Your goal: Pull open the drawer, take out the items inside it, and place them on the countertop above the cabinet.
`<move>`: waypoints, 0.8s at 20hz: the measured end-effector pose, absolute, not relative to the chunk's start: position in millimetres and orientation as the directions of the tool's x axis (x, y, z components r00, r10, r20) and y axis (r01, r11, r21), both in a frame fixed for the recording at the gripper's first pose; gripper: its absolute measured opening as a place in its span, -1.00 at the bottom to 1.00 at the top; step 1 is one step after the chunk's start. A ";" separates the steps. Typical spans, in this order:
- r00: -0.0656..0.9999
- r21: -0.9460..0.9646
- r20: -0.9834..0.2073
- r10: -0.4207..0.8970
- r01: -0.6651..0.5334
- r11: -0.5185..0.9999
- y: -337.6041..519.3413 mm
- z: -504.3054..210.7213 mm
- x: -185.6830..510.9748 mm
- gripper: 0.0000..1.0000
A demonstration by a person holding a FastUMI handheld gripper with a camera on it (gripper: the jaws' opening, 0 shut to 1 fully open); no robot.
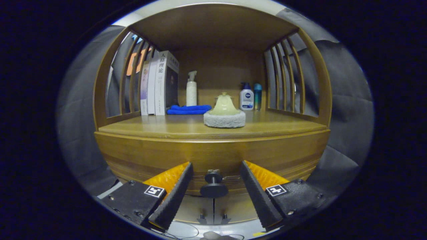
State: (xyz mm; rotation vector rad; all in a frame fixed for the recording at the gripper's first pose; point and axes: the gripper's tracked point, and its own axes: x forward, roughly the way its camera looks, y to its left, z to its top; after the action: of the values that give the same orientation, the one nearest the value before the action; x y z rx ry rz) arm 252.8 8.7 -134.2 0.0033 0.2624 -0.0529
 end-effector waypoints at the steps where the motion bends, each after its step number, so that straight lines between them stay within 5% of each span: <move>1: 0.966 -0.006 -0.251 -0.056 0.056 0.998 5.1 -123.5 239.6 0.92; 16: 0.993 -0.019 -0.044 -0.110 0.109 0.994 -41.4 -14.9 6.1 0.94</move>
State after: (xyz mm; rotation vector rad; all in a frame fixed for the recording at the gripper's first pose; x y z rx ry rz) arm 6.1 -41.4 -14.9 -0.0167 0.0446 -0.1098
